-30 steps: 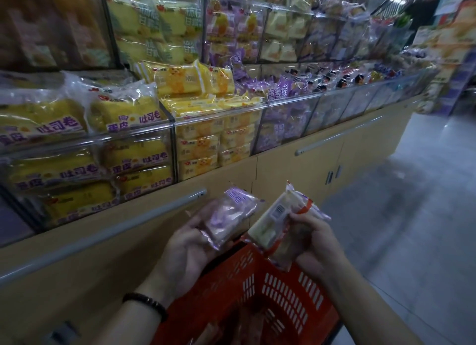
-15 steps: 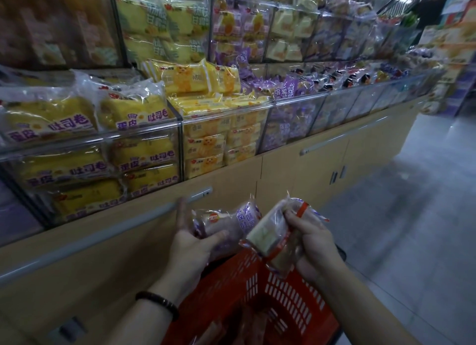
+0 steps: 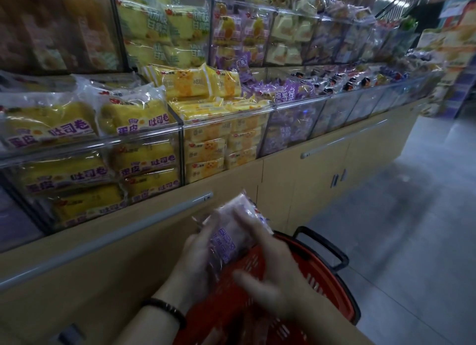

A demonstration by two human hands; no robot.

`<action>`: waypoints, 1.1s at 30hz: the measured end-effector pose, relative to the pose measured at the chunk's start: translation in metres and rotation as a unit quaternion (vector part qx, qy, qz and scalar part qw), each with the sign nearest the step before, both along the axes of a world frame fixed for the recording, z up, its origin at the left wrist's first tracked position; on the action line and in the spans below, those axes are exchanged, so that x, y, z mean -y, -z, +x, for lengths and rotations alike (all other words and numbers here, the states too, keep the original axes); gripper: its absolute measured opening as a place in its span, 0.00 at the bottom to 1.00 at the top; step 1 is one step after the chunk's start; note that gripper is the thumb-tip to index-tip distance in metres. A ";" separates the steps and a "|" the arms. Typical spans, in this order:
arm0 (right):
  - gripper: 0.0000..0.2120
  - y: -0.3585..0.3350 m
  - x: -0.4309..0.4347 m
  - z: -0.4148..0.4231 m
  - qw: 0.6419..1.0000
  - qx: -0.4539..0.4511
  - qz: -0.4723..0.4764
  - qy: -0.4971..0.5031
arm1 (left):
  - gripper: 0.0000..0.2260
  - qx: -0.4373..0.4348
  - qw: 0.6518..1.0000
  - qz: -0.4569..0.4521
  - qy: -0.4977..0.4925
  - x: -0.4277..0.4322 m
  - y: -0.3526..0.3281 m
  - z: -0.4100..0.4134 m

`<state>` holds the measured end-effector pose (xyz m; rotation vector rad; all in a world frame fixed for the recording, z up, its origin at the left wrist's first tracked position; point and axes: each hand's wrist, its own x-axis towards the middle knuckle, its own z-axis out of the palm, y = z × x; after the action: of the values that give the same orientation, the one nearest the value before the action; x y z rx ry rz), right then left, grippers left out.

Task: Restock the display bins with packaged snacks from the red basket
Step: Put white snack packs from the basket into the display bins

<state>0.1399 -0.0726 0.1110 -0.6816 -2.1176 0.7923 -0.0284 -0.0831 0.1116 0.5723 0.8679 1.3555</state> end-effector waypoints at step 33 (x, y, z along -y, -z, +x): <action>0.03 -0.164 0.080 -0.064 0.989 -0.105 -0.003 -0.100 | 0.07 -0.365 0.909 0.138 -0.148 0.186 -0.135 -0.106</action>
<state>0.0757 -0.1530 0.2748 -0.3727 -2.0109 0.9359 -0.1341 -0.2690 0.2464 1.2578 1.4177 1.5708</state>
